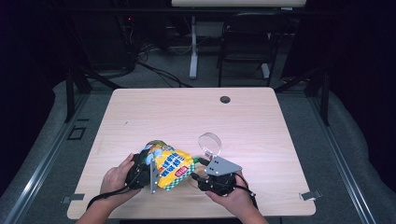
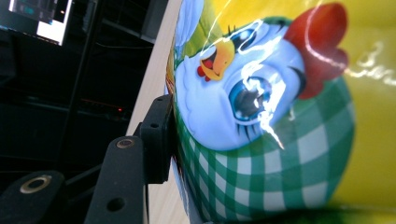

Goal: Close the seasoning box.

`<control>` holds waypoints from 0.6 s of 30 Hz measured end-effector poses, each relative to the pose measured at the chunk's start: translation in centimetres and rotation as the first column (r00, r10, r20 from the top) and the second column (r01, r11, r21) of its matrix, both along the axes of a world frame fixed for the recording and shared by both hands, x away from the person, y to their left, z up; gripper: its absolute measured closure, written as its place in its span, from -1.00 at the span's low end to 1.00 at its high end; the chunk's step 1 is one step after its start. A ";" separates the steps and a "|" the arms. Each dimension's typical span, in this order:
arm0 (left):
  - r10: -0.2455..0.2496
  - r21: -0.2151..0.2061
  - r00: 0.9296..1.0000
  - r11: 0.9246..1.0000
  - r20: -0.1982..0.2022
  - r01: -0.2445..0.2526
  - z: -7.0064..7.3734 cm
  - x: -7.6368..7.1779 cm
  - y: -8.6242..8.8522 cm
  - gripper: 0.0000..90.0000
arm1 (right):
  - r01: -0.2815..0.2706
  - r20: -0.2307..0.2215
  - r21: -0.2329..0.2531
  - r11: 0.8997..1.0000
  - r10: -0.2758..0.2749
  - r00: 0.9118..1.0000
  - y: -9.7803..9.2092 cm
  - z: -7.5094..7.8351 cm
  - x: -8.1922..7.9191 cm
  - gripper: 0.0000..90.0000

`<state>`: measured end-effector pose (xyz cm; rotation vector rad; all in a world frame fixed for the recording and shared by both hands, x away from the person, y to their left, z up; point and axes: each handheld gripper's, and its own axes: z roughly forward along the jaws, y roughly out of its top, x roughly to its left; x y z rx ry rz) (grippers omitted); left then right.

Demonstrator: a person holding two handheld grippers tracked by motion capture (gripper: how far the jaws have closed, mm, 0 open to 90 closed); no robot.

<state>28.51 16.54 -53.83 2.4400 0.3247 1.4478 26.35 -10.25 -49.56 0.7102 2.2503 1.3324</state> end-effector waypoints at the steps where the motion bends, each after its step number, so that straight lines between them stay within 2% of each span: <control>1: -0.002 0.002 1.000 1.000 0.000 0.002 0.1 0.0 0.0 0.19 | 0.000 0.000 -0.002 1.000 0.000 1.000 0.0 0.0 0.0 0.10; 6: -0.010 0.043 1.000 0.999 0.027 0.009 0.4 -0.2 -0.3 0.19 | 0.009 -0.002 -0.004 1.000 -0.009 1.000 -0.2 -0.1 -0.3 0.10; 18: -0.018 0.088 0.999 0.996 0.027 0.015 0.7 -0.1 -0.5 0.19 | 0.022 0.001 0.009 1.000 -0.022 1.000 -0.3 -0.7 -0.5 0.07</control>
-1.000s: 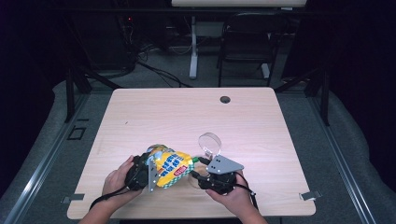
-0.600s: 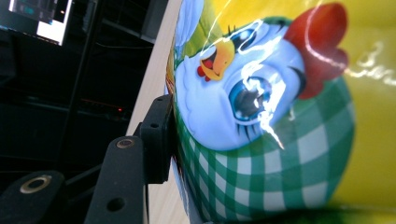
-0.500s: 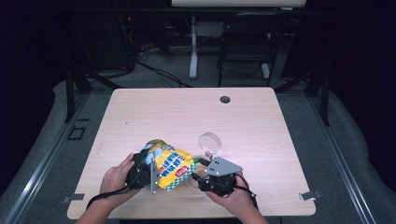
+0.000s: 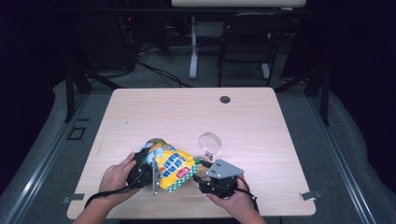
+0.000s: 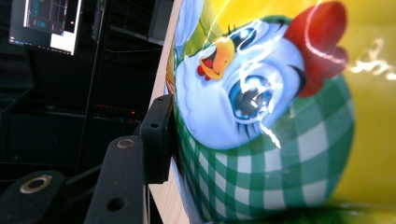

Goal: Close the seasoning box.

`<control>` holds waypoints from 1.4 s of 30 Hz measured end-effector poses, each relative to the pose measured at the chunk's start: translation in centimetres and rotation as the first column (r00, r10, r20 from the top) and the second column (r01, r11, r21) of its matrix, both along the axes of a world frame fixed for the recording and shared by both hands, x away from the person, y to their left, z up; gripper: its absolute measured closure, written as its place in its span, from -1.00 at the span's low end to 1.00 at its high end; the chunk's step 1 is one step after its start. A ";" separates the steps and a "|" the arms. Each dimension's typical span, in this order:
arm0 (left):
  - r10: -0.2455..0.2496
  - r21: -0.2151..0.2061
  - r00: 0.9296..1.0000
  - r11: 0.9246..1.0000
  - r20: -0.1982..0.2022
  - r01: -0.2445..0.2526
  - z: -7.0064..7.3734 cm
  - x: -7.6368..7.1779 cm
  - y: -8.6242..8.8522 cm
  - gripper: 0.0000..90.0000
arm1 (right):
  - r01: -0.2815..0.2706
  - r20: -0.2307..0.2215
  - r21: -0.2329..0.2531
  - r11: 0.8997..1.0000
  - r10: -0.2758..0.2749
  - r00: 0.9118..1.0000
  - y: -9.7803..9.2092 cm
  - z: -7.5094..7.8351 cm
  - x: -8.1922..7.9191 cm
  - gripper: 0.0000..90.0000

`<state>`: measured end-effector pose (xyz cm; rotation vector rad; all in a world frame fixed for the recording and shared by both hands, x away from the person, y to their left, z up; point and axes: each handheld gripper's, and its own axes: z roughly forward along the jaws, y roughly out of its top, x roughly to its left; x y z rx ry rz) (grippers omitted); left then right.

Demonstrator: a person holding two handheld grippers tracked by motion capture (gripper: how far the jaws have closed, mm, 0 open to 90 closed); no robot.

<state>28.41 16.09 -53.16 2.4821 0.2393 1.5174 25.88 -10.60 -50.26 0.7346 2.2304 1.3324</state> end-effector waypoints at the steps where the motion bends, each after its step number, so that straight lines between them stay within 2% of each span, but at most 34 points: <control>1: 0.000 0.004 1.000 1.000 0.000 0.000 0.0 0.0 0.0 0.19 | 0.003 0.001 0.003 1.000 -0.003 1.000 0.0 -0.1 0.0 0.06; 7: 0.001 0.013 1.000 1.000 -0.006 -0.001 0.2 0.0 -0.1 0.19 | 0.012 0.011 0.002 1.000 -0.012 1.000 -0.1 -0.2 -0.1 0.06; 25: 0.017 0.048 1.000 0.999 0.010 -0.018 0.6 0.1 -0.2 0.19 | 0.019 0.040 -0.010 1.000 -0.019 0.999 0.0 0.2 -0.9 0.06; 29: 0.014 0.071 1.000 0.997 0.013 -0.015 0.7 0.0 -0.4 0.19 | 0.010 0.043 -0.022 1.000 -0.009 0.999 0.2 0.1 -1.0 0.06; 38: 0.004 0.095 1.000 0.995 0.015 -0.006 1.1 -0.3 -0.9 0.19 | -0.004 0.049 -0.042 0.999 0.007 0.999 1.1 -0.1 -1.0 0.05; 42: 0.007 0.096 1.000 0.995 0.005 -0.008 0.9 -0.2 -0.8 0.19 | 0.000 0.071 -0.067 0.998 0.005 0.997 1.7 -0.2 -0.9 0.04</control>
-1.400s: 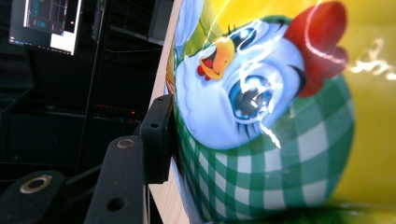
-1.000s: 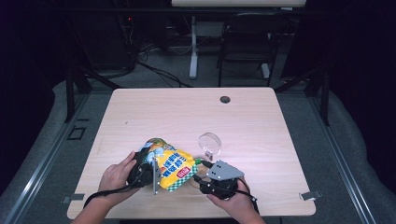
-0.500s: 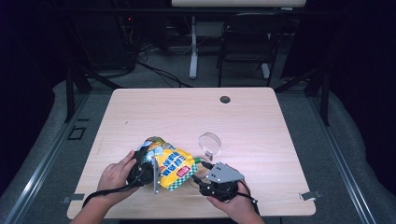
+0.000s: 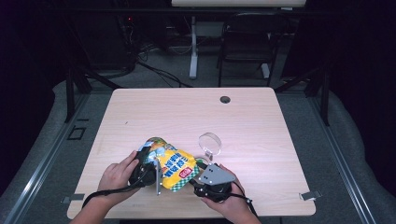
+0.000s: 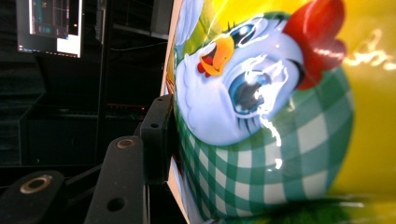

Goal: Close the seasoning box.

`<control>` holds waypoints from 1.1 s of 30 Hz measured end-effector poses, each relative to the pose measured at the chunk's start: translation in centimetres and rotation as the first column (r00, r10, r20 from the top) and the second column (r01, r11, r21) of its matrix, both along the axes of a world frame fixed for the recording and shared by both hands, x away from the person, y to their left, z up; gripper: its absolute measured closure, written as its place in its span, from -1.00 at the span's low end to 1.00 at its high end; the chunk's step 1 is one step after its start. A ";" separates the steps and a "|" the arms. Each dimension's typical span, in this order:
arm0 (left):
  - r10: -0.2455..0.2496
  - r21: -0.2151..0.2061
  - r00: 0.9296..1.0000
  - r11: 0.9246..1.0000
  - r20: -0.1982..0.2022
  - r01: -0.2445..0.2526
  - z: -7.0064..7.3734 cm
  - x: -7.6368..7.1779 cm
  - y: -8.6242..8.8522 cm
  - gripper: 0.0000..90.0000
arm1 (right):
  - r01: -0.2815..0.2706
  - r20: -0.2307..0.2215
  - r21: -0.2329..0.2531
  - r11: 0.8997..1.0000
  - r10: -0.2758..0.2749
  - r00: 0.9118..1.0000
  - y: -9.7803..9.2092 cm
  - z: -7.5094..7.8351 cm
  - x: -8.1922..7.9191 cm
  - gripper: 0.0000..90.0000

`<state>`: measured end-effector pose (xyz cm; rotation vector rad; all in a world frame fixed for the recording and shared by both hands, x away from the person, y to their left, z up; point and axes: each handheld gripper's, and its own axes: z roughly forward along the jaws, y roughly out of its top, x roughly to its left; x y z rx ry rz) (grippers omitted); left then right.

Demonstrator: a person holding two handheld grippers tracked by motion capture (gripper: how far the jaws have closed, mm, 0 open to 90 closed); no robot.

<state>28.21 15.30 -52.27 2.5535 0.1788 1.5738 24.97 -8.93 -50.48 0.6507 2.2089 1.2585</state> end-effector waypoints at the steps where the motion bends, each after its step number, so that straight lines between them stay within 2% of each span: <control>1: -0.002 -0.007 1.000 1.000 -0.001 0.002 -0.1 0.0 0.0 0.19 | 0.004 0.004 -0.007 1.000 -0.004 1.000 0.1 0.0 0.0 0.04; 12: -0.006 0.003 1.000 1.000 0.000 0.006 -0.4 0.0 0.1 0.19 | -0.003 0.006 -0.023 1.000 0.003 1.000 0.3 -0.2 -0.1 0.02; 18: -0.001 0.027 1.000 1.000 0.002 0.000 -0.5 -0.1 0.1 0.19 | -0.007 -0.008 -0.029 1.000 0.007 1.000 0.1 -0.4 -0.1 0.02; 21: -0.005 0.032 1.000 0.999 0.003 0.005 -0.5 0.0 0.2 0.19 | -0.003 -0.013 -0.027 1.000 0.003 1.000 -0.5 -0.5 -0.2 0.02; 26: 0.004 0.029 1.000 1.000 0.007 -0.004 -0.2 0.1 0.4 0.19 | 0.010 -0.032 0.005 1.000 -0.010 0.999 -1.6 -0.1 0.0 0.04; 29: 0.008 0.037 1.000 0.999 0.012 -0.009 0.0 0.0 0.5 0.19 | 0.006 -0.036 -0.003 1.000 -0.007 0.999 -2.3 0.2 -0.1 0.10; 33: -0.002 0.069 1.000 0.998 0.029 0.000 -0.1 0.0 0.6 0.19 | 0.025 -0.041 0.022 0.999 -0.024 0.999 -3.2 0.5 0.0 0.14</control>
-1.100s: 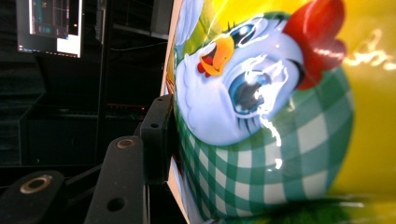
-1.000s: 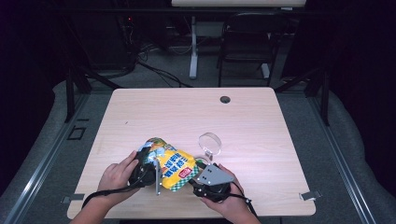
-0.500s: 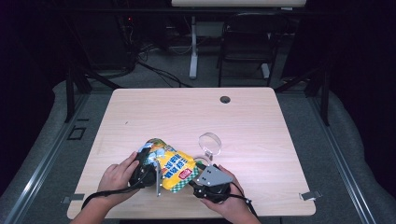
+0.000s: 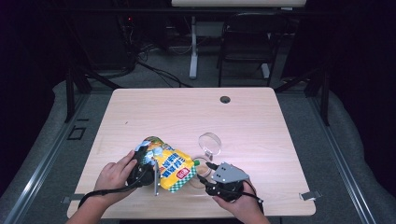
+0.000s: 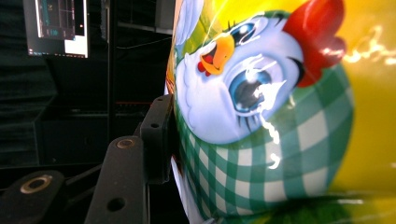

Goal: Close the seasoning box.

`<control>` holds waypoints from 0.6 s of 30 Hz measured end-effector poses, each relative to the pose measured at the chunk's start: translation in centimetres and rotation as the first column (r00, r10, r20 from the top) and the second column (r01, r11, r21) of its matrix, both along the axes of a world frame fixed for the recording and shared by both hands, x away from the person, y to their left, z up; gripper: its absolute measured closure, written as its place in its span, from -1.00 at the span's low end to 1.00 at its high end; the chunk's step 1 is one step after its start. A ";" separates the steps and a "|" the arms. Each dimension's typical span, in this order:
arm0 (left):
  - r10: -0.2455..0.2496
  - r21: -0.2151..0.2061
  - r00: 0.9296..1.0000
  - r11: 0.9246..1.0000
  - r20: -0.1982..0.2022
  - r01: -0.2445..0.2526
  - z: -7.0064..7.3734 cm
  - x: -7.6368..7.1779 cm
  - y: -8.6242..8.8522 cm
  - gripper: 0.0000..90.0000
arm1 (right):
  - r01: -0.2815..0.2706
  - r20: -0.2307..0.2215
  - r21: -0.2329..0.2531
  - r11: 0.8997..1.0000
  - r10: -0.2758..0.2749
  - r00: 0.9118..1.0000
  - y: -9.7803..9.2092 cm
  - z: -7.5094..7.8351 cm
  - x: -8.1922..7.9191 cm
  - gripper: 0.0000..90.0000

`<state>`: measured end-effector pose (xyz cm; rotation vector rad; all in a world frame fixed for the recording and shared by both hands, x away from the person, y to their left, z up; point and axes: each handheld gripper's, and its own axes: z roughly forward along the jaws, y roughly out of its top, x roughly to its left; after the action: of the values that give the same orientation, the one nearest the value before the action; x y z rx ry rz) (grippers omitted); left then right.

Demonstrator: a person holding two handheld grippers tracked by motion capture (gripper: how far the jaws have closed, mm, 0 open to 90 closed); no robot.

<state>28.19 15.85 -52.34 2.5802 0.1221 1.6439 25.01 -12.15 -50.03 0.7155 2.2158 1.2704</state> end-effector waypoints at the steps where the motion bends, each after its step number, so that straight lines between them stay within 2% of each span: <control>1: 0.002 0.006 1.000 1.000 -0.004 -0.002 0.0 0.0 0.0 0.19 | 0.009 -0.009 0.024 1.000 -0.009 1.000 -0.2 0.1 0.1 0.15; 6: -0.001 0.021 1.000 1.000 -0.004 0.001 -0.1 0.0 -0.3 0.19 | 0.056 -0.013 0.046 0.997 -0.055 0.998 -0.1 0.0 0.7 0.21; 8: -0.009 0.027 1.000 1.000 0.005 0.009 -0.1 0.0 -0.3 0.19 | 0.069 -0.025 0.055 0.996 -0.068 0.997 0.3 -0.1 1.0 0.34; 11: -0.008 0.031 1.000 0.999 0.000 0.008 -0.1 0.1 -0.5 0.20 | 0.074 -0.024 0.055 0.996 -0.072 0.997 0.8 -0.2 1.3 0.45; 18: -0.009 0.036 1.000 0.999 -0.004 0.010 -0.3 0.1 -0.6 0.20 | 0.076 -0.025 0.041 0.996 -0.075 0.997 1.5 -0.4 1.8 0.49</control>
<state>28.29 15.22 -52.64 2.6059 0.0814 1.6529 26.77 -10.60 -50.48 0.8260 2.1646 1.2811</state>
